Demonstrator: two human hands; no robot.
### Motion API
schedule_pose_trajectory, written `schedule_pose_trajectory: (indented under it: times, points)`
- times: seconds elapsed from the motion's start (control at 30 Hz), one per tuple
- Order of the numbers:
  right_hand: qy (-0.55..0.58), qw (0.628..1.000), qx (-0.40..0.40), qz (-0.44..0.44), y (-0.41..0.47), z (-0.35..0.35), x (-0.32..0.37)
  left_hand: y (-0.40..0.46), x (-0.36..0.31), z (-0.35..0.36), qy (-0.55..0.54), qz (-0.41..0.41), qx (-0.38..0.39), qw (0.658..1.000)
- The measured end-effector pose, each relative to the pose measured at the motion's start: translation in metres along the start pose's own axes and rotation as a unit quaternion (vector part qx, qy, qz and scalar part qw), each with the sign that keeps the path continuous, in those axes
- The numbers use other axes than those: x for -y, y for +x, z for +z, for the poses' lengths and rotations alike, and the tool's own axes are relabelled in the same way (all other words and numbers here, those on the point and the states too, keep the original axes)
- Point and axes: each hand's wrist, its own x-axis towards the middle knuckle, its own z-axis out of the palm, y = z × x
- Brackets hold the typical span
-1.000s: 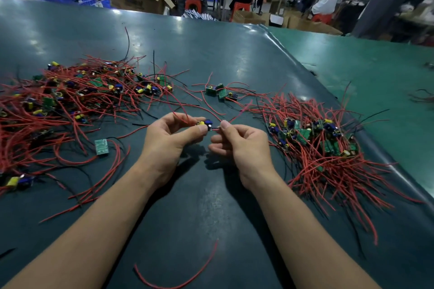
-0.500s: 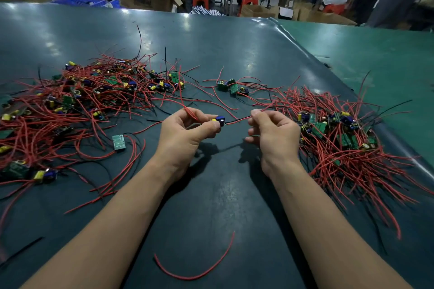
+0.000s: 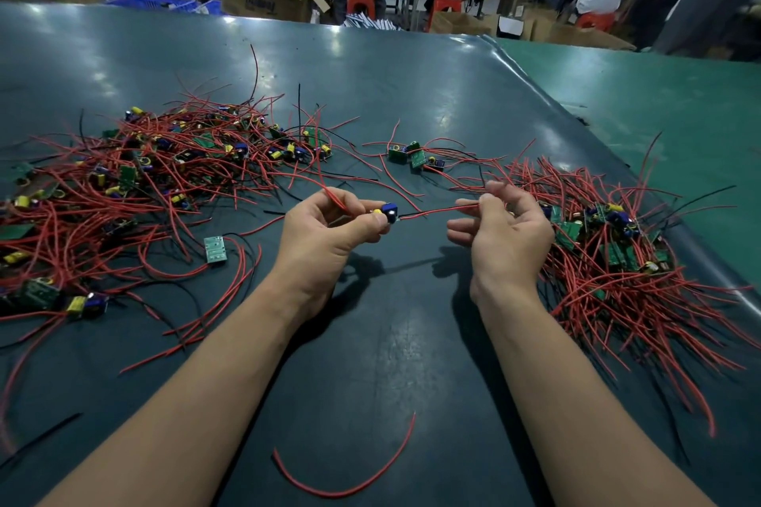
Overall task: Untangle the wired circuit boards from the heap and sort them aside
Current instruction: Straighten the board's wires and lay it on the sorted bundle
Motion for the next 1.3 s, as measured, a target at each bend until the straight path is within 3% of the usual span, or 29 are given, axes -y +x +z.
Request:
schedule_pose_trajectory:
  times: [0.23, 0.43, 0.57, 0.63, 0.73, 0.83, 1.03, 1.3]
  points:
    - [0.033, 0.998, -0.002, 0.055, 0.003, 0.004, -0.001, 0.0, -0.004, -0.004, 0.012, -0.001, -0.006, 1.0]
    - [-0.049, 0.997, -0.015, -0.065, 0.006, -0.003, -0.003, -0.001, -0.007, -0.005, 0.027, 0.021, -0.025, 0.999]
    - [0.026, 0.999, -0.036, -0.004, 0.011, -0.005, 0.005, 0.005, -0.01, -0.012, -0.016, 0.046, -0.083, 0.995]
    - [0.04, 0.997, 0.017, 0.07, 0.006, -0.002, 0.008, 0.006, -0.009, -0.011, -0.027, 0.052, -0.092, 0.994]
    - [-0.007, 0.961, 0.211, 0.179, -0.014, 0.006, 0.007, 0.003, -0.005, -0.005, -0.007, 0.044, -0.073, 0.996]
    - [-0.002, 0.938, 0.288, 0.191, -0.024, 0.01, 0.005, -0.002, -0.003, 0.0, 0.043, 0.038, -0.02, 0.998]
    - [0.011, 0.967, 0.22, 0.129, -0.017, 0.01, 0.004, -0.004, -0.007, 0.006, 0.074, 0.032, -0.008, 0.997]
    - [0.045, 0.995, 0.028, 0.082, 0.006, -0.002, 0.008, -0.002, -0.009, 0.005, 0.052, 0.051, -0.031, 0.997]
